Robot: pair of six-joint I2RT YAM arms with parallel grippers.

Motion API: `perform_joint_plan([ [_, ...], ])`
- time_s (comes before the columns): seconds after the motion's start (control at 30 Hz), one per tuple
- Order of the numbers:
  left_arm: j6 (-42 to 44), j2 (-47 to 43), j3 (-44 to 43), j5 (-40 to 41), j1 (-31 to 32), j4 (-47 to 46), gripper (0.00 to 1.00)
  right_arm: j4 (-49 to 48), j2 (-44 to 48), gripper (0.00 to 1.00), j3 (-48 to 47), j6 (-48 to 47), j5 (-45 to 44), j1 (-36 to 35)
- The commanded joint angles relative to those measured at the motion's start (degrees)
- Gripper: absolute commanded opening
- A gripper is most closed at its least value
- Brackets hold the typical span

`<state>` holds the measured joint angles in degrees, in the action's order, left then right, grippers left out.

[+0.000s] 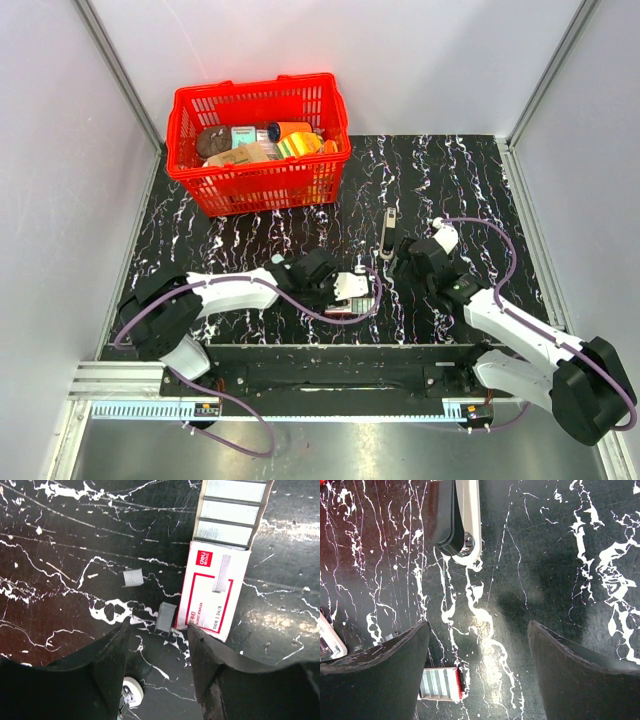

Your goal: Unload the staples from the stapler

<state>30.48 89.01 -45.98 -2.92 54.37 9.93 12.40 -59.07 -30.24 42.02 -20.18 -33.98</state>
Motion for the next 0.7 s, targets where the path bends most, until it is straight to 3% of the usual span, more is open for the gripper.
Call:
perform_joint_plan([
  [0.0, 1.4, 1.4, -0.6, 4.4, 1.5, -5.6, 0.54, -0.3, 1.8, 0.85, -0.1, 1.9, -0.2, -0.4],
  [0.67, -0.2, 1.1, -1.6, 3.9, 7.0, -5.7, 0.54, -0.4, 1.2, 0.87, 0.4, 2.0, -1.0, -0.3],
])
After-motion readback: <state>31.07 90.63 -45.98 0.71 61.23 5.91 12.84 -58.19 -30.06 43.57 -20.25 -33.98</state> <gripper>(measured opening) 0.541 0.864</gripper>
